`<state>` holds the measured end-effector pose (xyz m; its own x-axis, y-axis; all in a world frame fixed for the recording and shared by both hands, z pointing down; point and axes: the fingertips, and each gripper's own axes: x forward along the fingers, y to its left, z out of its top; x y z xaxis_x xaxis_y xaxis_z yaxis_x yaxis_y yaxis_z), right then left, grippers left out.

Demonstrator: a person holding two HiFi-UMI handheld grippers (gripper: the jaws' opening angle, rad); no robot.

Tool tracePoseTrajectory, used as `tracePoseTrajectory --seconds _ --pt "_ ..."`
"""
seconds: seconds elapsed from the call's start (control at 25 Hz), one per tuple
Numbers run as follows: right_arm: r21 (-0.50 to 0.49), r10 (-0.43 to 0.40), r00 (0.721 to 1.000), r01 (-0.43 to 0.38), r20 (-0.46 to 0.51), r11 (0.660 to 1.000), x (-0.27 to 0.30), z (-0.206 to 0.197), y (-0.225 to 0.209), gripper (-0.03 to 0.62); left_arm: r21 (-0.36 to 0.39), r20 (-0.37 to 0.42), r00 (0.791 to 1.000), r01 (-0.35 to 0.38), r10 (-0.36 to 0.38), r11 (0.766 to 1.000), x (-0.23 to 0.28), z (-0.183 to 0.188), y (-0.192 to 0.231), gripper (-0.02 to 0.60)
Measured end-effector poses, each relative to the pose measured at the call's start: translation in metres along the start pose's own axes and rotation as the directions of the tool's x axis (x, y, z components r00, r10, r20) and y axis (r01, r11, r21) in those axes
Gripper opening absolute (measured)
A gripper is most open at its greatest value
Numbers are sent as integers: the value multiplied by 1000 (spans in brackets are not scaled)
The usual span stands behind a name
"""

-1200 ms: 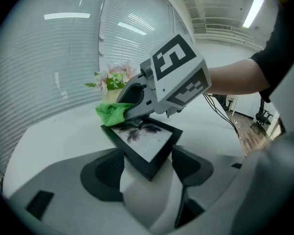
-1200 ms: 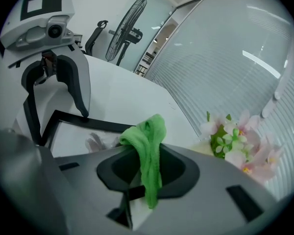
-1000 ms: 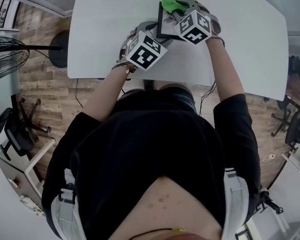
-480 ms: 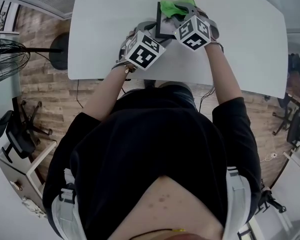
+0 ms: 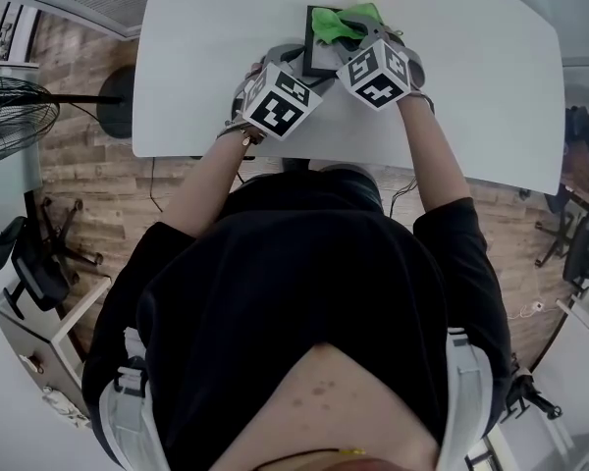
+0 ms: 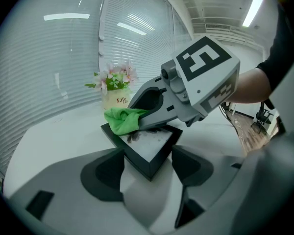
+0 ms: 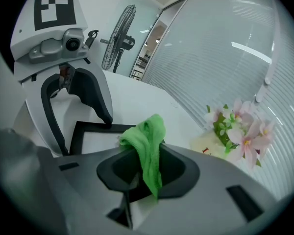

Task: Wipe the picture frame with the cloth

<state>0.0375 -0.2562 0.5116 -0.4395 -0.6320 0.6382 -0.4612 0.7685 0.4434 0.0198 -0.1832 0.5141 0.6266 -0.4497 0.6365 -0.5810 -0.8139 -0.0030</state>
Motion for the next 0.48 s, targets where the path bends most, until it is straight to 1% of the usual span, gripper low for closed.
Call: tracePoseTrajectory --seconds 0.28,0.48 --pt "15 -2 1000 2 -8 1000 -2 2 6 98 1 4 1000 -5 5 1000 -2 -1 1 313" --pt "46 -9 1000 9 -9 999 -4 2 9 98 1 3 1000 -4 4 1000 -2 -2 1 313"
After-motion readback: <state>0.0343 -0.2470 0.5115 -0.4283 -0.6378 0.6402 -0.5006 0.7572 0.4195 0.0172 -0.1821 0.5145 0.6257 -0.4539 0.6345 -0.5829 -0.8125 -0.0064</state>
